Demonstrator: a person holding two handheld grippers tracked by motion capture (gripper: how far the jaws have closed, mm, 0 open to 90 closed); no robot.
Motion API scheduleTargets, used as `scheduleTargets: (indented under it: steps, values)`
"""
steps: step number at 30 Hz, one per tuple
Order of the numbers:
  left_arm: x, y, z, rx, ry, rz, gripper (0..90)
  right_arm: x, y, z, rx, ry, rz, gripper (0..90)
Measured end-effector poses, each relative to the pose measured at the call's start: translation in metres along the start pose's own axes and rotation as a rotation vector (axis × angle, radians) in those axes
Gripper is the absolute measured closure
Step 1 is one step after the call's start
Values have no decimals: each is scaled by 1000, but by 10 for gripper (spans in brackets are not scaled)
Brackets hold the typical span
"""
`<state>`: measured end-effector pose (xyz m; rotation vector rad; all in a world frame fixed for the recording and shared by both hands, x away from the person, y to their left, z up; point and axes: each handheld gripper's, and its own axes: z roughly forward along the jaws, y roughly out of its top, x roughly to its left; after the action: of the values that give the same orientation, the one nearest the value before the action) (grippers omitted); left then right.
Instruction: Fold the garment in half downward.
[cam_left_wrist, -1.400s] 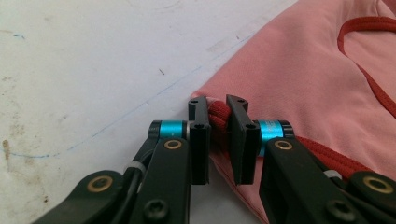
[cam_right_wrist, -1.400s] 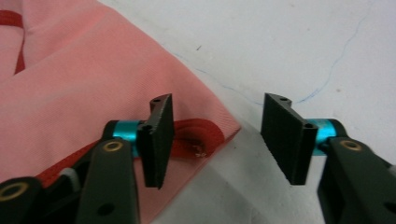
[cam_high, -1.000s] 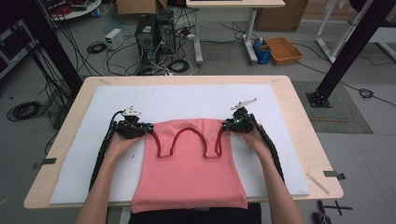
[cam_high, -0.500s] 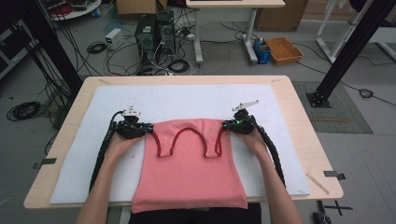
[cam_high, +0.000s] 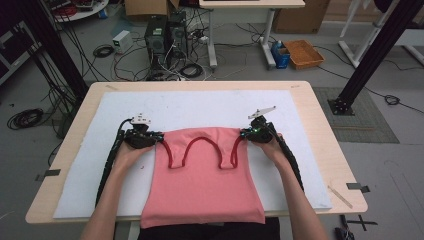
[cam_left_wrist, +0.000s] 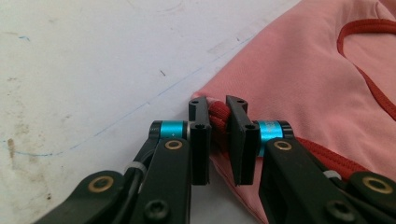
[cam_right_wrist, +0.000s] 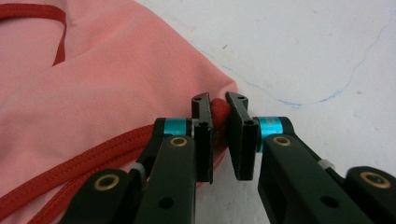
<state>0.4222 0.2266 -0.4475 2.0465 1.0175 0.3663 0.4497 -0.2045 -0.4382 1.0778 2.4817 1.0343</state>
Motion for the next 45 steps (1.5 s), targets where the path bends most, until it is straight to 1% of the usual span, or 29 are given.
scheduleTargets:
  steps: [4, 5, 9, 12, 13, 16, 17, 19, 21, 23, 26, 28, 29, 32, 33, 34, 35, 37, 39, 40, 41, 43, 45]
  values:
    - [-2, 2, -5, -7, 15, 14, 800, 2, 2, -4, -17, -12, -15, 818]
    - [-3, 3, -6, -14, 17, 10, 800, 3, 3, -5, -19, -11, -13, 818]
    - [-3, 8, -10, -20, 23, 12, 801, 1, 4, -10, -39, -7, -3, 818]
    - [-5, 13, -11, -9, 28, 22, 804, -1, 6, -15, -61, 17, 19, 817]
    - [-6, 15, -12, -10, 28, 22, 804, 0, 8, -17, -52, 17, 23, 817]
    - [-8, 18, -14, -37, 27, 14, 805, 3, 16, -22, -62, 12, 2, 817]
    - [-8, 19, -15, -41, 24, 12, 806, 3, 19, -24, -57, 10, -6, 817]
    - [-6, 19, -17, -42, 27, 8, 807, 5, 24, -25, -57, -4, -25, 816]
    - [-5, 21, -19, -33, 28, 5, 808, 5, 28, -26, -50, -10, -32, 817]
    - [-4, 26, -22, -36, 31, 11, 810, 3, 31, -27, -58, -19, -33, 818]
    - [-4, 36, -25, -52, 42, 24, 811, -2, 33, -27, -54, -35, -19, 819]
    - [-1, 42, -26, -51, 42, 22, 811, -7, 35, -28, -58, -33, -15, 818]
    - [0, 44, -25, -48, 49, 18, 811, -8, 37, -29, -64, -27, -11, 819]
    - [3, 51, -22, -40, 56, 17, 811, -14, 42, -31, -69, -29, -6, 819]
    - [4, 52, -20, -51, 55, 15, 811, -16, 43, -31, -79, -24, -2, 819]
    - [5, 54, -19, -49, 48, 7, 812, -19, 45, -30, -80, -22, 7, 819]
    - [6, 56, -16, -43, 53, 7, 811, -21, 46, -30, -80, -27, 7, 819]
    - [7, 60, -13, -33, 64, 15, 812, -26, 46, -28, -96, -36, 15, 819]
    - [8, 66, -11, -45, 61, 15, 812, -31, 45, -27, -106, -47, 25, 819]
    - [9, 68, -11, -64, 60, 7, 812, -34, 45, -26, -109, -51, 33, 819]
    - [10, 71, -9, -70, 55, -4, 812, -37, 44, -25, -110, -55, 43, 819]
    - [11, 77, -7, -69, 69, -1, 812, -42, 44, -25, -126, -64, 54, 819]
    - [12, 83, -6, -83, 71, 0, 812, -47, 44, -26, -142, -66, 74, 820]
